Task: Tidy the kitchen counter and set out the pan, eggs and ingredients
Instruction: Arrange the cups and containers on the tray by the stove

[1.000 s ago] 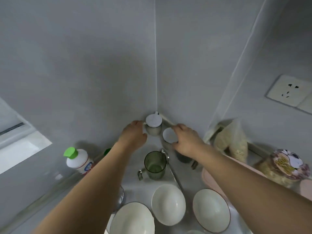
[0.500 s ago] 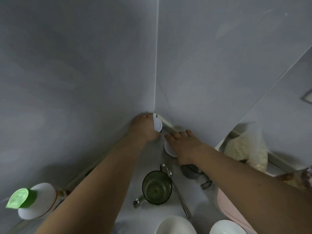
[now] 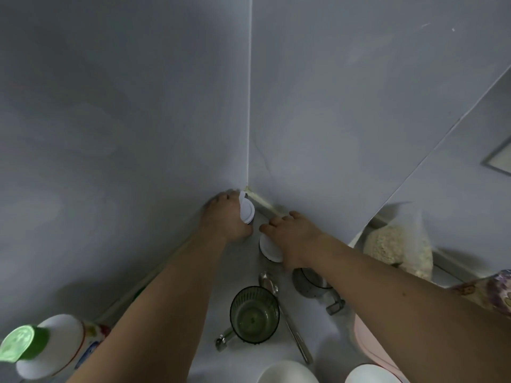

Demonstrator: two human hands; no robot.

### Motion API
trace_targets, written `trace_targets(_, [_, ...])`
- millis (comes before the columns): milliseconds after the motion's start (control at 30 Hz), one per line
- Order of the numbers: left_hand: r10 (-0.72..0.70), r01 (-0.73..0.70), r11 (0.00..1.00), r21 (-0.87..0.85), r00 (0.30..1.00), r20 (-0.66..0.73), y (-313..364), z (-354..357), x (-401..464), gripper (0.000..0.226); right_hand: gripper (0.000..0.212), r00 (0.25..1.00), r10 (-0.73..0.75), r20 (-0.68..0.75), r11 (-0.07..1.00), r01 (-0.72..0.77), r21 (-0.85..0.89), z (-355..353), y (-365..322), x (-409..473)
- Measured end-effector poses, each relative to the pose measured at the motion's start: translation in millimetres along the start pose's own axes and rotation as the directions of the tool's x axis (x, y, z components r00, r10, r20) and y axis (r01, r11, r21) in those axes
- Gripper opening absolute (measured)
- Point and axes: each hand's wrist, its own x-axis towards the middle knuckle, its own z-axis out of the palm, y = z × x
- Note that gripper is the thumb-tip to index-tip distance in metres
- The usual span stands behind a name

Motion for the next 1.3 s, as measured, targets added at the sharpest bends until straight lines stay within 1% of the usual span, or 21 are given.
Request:
trace_targets(100, [0.016, -0.016, 1.0, 0.006, 0.999, -0.051, -4, -12, -10, 0.086, 0.086, 0.998, 0.007, -0.067, 0.996, -0.001, 0.085, -7, -7, -7])
trace_targets(200, [0.043, -0.042, 0.999, 0.013, 0.996, -0.076, -7, -25, -19, 0.084, 0.09, 0.996, 0.043, -0.077, 0.987, -0.03, 0.161, -16, -10, -14])
trace_targets(333, [0.058, -0.056, 0.998, 0.023, 0.996, -0.072, -2, -49, -36, 0.082, 0.087, 0.989, 0.08, -0.123, 0.979, -0.055, 0.196, -41, -11, -40])
trace_targets(467, [0.035, -0.035, 0.999, 0.012, 0.999, -0.039, 15, -77, -57, 0.091, 0.077, 0.978, 0.129, -0.165, 0.97, -0.091, 0.225, -66, -8, -74])
trace_targets(567, [0.042, -0.04, 0.998, 0.038, 0.998, -0.041, 35, -93, -76, 0.086, 0.073, 0.965, 0.172, -0.198, 0.963, -0.123, 0.239, -79, -6, -103])
trace_targets(700, [0.075, -0.072, 0.995, 0.074, 0.997, -0.03, 73, -103, -107, 0.084, 0.074, 0.945, 0.245, -0.218, 0.949, -0.187, 0.254, -90, -3, -154])
trace_targets(767, [0.096, -0.093, 0.992, 0.081, 0.995, -0.031, 91, -102, -122, 0.084, 0.072, 0.933, 0.286, -0.218, 0.938, -0.225, 0.263, -90, 0, -180])
trace_targets(900, [0.15, -0.148, 0.988, 0.051, 0.988, -0.032, 133, -103, -153, 0.083, 0.069, 0.907, 0.372, -0.197, 0.898, -0.298, 0.323, -77, 7, -239])
trace_targets(1067, [0.243, -0.241, 0.968, 0.067, 0.969, -0.032, 199, -93, -195, 0.077, 0.082, 0.859, 0.495, -0.132, 0.82, -0.411, 0.399, -52, 16, -322])
trace_targets(1300, [0.421, -0.424, 0.903, 0.072, 0.905, 0.056, 303, -56, -261, 0.075, 0.078, 0.756, 0.654, -0.031, 0.664, -0.555, 0.501, 6, 21, -450])
